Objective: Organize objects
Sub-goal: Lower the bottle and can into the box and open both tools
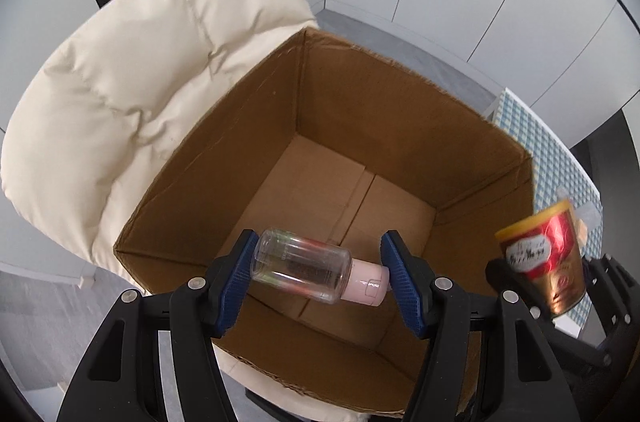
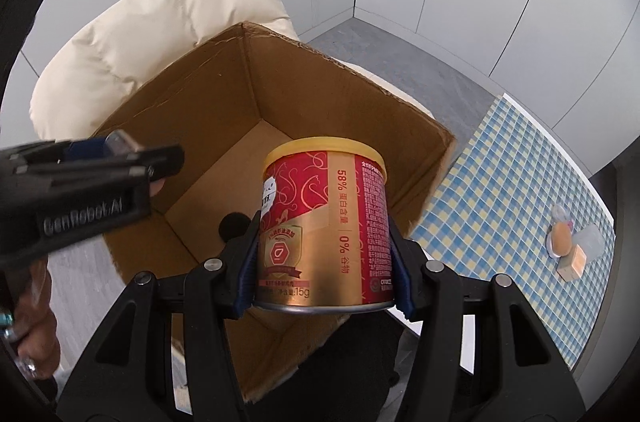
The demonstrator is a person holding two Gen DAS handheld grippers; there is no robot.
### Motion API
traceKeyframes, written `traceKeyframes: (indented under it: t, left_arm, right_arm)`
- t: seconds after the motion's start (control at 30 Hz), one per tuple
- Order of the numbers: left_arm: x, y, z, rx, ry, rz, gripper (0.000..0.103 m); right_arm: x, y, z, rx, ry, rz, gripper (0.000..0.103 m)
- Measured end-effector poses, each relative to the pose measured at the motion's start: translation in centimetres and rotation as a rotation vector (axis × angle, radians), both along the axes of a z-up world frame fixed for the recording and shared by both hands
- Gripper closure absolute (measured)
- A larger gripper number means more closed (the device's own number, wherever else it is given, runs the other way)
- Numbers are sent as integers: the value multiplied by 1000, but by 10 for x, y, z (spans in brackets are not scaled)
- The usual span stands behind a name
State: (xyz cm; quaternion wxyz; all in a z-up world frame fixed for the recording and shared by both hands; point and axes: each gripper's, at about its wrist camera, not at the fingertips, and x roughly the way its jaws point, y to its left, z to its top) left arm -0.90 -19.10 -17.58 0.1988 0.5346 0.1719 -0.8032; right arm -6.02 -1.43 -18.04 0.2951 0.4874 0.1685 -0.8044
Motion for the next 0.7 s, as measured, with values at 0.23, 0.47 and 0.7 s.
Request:
traceKeyframes:
  t: [0.23,0.47,0.7]
  left_arm:
    - [-1,0,-1,-3,-2,-4,39]
    - [0,2,-1,-3,-9,-8,39]
    - [-2,4,-4,1,-19,-6,38]
  right_arm:
    - [-4,-4,-10,3,-14,-8,47]
    - [0,-4,-13,9,-18,4,47]
    - [-1,-2,-14,-4,-29,-8,47]
